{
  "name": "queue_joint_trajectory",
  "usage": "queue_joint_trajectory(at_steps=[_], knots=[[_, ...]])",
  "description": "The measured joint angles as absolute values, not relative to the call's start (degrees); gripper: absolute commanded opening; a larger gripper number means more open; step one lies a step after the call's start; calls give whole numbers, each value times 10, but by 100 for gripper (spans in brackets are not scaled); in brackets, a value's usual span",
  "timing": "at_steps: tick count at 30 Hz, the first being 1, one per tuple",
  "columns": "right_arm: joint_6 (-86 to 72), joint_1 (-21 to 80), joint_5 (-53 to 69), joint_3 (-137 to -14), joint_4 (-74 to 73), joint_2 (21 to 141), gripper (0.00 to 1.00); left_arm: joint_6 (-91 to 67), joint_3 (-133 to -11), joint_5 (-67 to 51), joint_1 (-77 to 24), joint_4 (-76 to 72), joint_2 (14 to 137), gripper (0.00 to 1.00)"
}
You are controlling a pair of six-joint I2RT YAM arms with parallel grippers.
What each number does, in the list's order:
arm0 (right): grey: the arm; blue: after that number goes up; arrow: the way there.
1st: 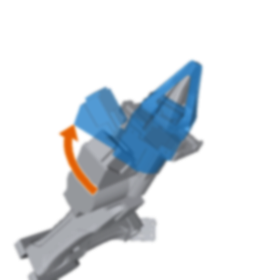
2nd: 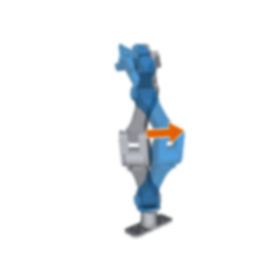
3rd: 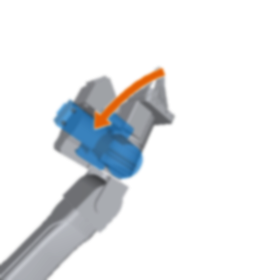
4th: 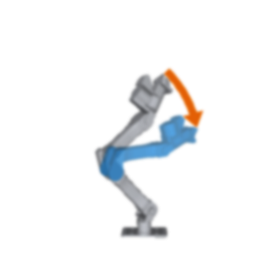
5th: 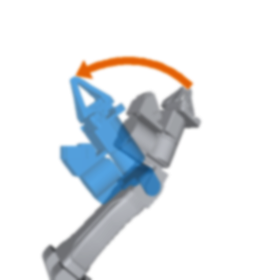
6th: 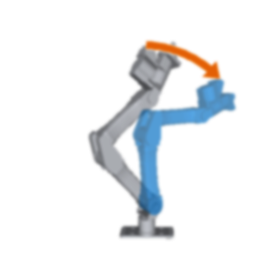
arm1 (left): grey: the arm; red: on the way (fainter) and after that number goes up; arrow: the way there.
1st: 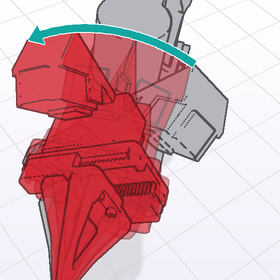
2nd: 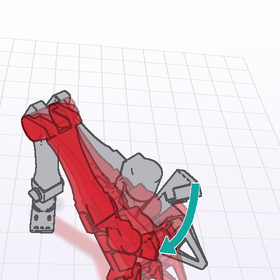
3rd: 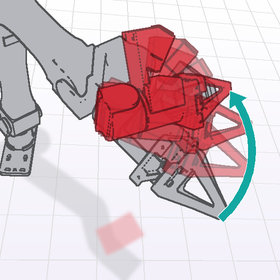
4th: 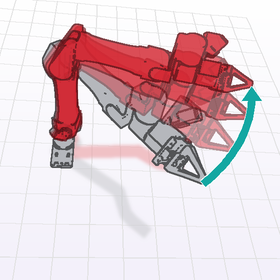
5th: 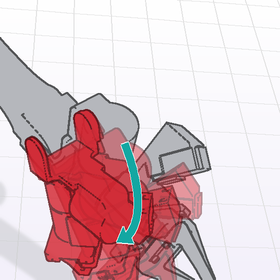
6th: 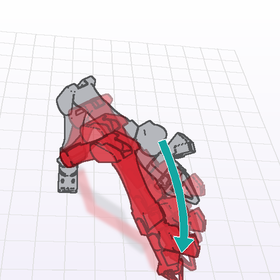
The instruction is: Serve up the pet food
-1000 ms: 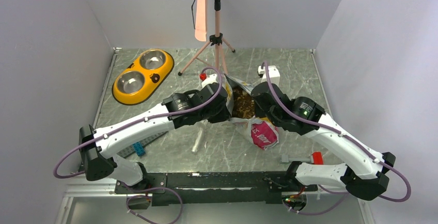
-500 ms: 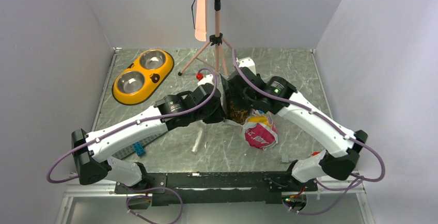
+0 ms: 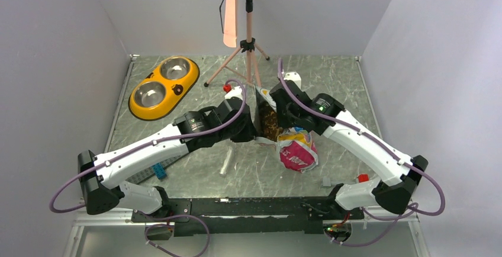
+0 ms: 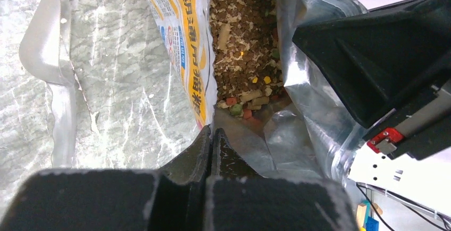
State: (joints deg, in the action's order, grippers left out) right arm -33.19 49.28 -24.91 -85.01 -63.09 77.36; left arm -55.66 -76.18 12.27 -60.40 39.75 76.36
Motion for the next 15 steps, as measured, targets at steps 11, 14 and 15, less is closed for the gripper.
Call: queue_joint_trajectory(at_steps=[11,14,15], knots=[[-316,358,-97,-776,-560,732,0,-547,-743,123,-604,378,749,0],[-304,349,-79,-777,-561,734,0,-546,-743,123,-604,375,749,0],[-300,349,-77,-780,-562,736,0,-545,-744,123,-604,375,749,0]])
